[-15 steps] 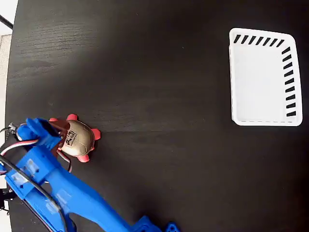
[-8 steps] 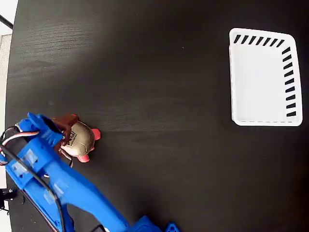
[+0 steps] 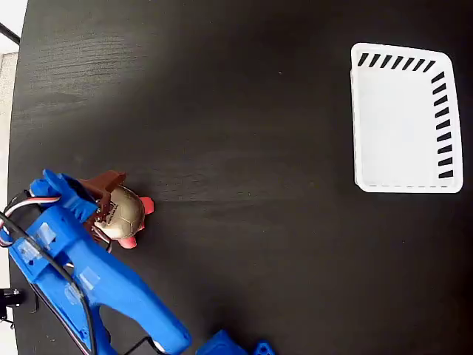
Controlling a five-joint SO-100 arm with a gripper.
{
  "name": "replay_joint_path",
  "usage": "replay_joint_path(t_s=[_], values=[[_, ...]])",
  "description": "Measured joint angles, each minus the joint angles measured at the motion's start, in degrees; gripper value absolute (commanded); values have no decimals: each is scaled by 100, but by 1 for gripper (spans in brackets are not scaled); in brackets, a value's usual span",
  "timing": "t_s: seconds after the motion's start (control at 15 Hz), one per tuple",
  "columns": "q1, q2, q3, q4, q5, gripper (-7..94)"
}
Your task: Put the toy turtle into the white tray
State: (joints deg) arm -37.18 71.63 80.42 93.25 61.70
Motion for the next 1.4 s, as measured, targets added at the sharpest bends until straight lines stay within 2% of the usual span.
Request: replay_joint_path(t_s=[0.4,1.0,1.2,1.4], values=[[9,-220,264,-229,0,62],[-35,-220,861,-1081,97,62],[9,-316,923,-1169,97,62],[-9,-396,923,-1248,97,49]])
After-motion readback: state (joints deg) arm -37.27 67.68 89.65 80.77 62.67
